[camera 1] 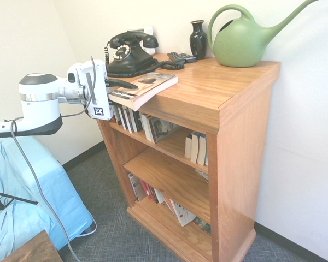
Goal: Organize the shelf
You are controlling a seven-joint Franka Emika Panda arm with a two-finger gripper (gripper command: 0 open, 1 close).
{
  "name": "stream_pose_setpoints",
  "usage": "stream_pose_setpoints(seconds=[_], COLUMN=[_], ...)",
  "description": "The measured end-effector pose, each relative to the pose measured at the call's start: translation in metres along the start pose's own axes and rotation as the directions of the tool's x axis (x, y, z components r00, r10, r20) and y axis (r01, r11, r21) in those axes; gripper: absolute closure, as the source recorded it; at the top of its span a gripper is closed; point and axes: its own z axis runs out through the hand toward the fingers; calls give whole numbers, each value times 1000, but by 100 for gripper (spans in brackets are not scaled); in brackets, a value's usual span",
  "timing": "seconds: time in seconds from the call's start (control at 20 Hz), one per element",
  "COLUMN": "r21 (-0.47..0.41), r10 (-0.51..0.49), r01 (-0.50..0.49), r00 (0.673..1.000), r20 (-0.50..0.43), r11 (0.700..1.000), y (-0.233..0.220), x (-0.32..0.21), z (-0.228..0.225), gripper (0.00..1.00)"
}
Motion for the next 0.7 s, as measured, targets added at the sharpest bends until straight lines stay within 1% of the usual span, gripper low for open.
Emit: stream_pose_setpoints(seconds=[0.55,0.7], r21=[-1,6], r10=[3,21], r01=[-3,-21], r00=[1000,1000], r20=[-5,7], r11=[1000,1000], y=[-3,-1], x=[4,6], z=[-3,-5], gripper=[100,100])
